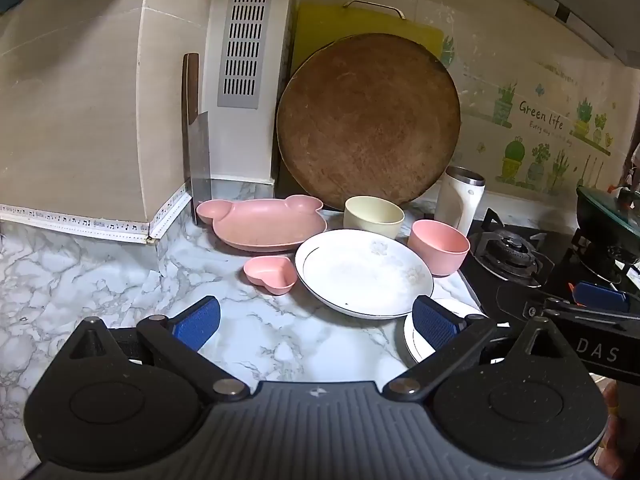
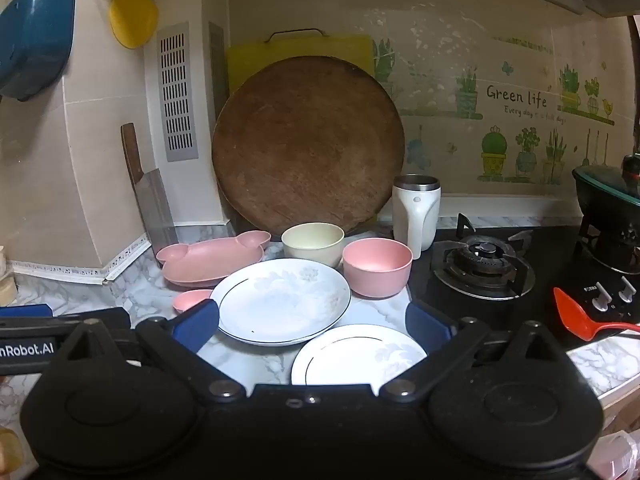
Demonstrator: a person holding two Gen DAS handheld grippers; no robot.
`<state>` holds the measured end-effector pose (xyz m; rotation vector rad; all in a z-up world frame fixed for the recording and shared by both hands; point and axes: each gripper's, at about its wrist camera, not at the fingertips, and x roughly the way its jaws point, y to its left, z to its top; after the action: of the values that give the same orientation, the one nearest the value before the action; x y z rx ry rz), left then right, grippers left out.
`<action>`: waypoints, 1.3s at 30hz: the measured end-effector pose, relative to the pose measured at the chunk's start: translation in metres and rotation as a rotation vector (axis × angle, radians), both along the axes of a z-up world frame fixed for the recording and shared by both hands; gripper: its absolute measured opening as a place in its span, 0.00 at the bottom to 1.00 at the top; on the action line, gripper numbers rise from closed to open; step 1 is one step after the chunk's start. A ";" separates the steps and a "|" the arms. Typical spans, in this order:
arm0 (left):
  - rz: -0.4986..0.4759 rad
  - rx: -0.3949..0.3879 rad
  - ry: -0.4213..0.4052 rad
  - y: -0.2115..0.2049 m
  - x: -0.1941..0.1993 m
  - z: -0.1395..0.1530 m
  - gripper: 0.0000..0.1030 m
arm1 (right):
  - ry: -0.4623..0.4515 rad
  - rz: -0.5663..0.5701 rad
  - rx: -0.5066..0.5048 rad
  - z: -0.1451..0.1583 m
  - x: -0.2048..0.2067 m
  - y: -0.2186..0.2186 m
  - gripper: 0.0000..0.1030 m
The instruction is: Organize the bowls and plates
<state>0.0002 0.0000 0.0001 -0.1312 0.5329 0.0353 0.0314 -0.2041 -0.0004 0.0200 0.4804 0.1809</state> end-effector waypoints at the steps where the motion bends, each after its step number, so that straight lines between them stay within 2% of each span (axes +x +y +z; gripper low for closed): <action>1: -0.001 0.004 -0.001 0.000 0.000 0.000 1.00 | -0.003 -0.002 -0.003 0.000 0.000 0.001 0.97; 14: -0.024 -0.011 -0.006 0.002 -0.004 0.003 1.00 | 0.006 -0.028 0.042 0.001 -0.008 -0.004 0.99; 25: -0.036 -0.018 -0.002 -0.001 -0.009 0.002 1.00 | -0.031 -0.068 -0.006 0.003 -0.020 -0.003 0.99; 39: -0.027 0.002 0.014 -0.006 -0.012 0.000 1.00 | 0.017 -0.139 -0.071 0.003 -0.025 -0.007 0.99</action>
<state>-0.0123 -0.0063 0.0000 -0.1217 0.5483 0.0105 0.0065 -0.2112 0.0027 -0.0140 0.4999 0.0272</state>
